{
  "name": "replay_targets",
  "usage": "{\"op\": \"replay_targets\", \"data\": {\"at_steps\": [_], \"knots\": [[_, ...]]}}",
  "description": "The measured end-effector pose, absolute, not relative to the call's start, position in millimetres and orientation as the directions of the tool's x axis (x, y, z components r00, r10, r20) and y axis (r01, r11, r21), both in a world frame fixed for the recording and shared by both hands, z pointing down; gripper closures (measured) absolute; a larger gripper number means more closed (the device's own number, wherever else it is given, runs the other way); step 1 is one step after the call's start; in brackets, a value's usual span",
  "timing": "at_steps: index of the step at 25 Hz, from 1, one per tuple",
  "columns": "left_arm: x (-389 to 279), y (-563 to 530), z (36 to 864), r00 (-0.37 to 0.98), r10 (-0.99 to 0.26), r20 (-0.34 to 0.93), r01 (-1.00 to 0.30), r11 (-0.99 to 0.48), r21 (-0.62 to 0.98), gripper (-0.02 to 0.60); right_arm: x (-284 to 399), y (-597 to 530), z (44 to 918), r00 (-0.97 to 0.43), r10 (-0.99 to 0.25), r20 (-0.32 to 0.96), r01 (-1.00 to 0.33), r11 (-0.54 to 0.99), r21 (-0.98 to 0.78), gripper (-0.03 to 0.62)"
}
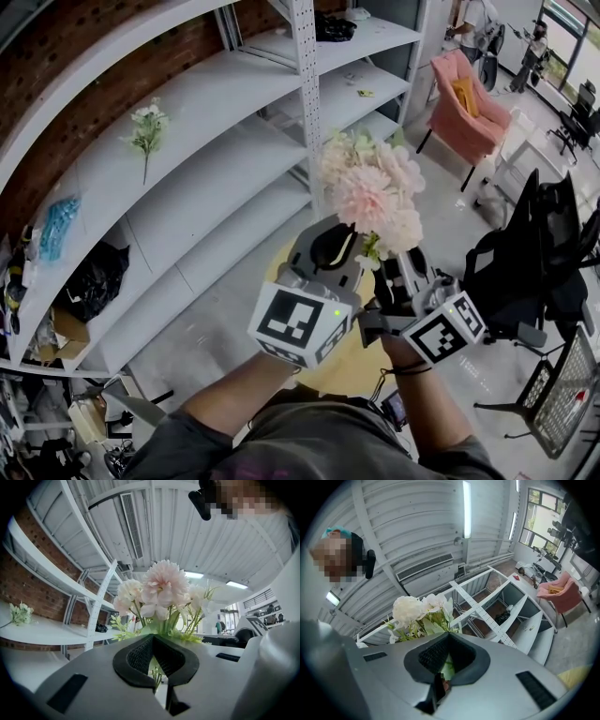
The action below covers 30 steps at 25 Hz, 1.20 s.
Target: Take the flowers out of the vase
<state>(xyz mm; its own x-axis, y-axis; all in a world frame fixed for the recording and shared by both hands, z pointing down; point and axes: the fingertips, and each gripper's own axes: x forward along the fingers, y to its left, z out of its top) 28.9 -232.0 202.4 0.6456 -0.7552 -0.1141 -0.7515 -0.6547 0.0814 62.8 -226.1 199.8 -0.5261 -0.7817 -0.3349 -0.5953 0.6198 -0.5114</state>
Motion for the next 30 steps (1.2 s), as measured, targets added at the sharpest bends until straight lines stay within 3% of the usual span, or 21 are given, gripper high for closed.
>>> {"op": "replay_targets", "data": {"at_steps": [30], "knots": [[41, -252, 224, 0.637, -0.768, -0.069, -0.762, -0.64, 0.098, 0.574, 74, -248, 222, -0.533, -0.787, -0.311, -0.576, 0.607, -0.548, 0.579]]}}
